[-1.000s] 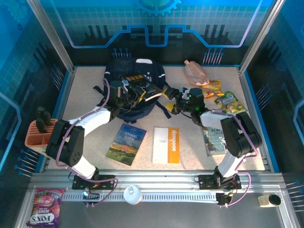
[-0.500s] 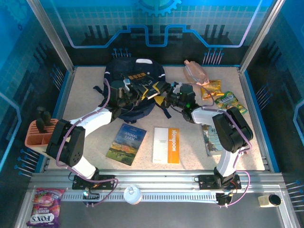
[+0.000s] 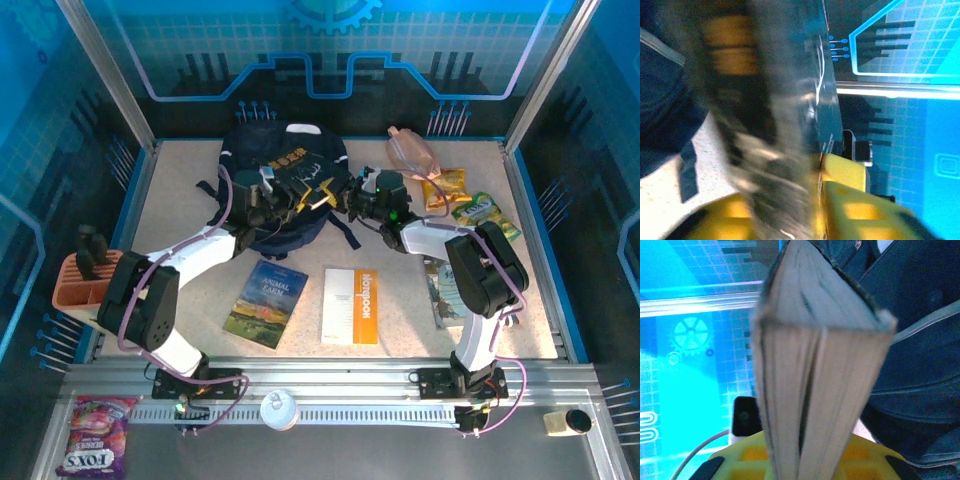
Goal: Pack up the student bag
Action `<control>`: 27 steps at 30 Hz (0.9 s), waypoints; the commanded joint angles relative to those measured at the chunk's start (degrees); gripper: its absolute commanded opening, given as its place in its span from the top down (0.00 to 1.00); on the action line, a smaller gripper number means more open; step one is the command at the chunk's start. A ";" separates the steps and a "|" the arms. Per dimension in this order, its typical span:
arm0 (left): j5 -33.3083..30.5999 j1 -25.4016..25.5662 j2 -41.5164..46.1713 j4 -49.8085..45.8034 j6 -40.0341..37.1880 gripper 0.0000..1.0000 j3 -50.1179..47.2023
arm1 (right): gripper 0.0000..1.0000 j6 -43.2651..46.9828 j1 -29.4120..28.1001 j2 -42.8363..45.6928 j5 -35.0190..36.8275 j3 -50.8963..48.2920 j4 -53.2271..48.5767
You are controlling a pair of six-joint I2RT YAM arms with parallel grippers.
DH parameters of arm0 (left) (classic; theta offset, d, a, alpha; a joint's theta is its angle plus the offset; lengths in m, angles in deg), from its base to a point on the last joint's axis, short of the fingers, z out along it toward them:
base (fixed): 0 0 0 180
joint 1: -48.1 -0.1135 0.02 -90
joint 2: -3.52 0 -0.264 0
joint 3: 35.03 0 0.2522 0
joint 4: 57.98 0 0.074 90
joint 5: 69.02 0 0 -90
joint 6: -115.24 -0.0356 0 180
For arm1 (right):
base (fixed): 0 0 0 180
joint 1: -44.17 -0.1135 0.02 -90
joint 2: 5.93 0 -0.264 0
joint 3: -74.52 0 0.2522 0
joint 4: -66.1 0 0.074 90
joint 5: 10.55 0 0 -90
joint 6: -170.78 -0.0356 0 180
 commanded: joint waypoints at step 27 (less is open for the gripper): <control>-3.20 10.21 -18.48 -36.33 -40.87 0.26 17.77 | 0.89 25.03 16.51 20.12 1.14 -8.20 -21.95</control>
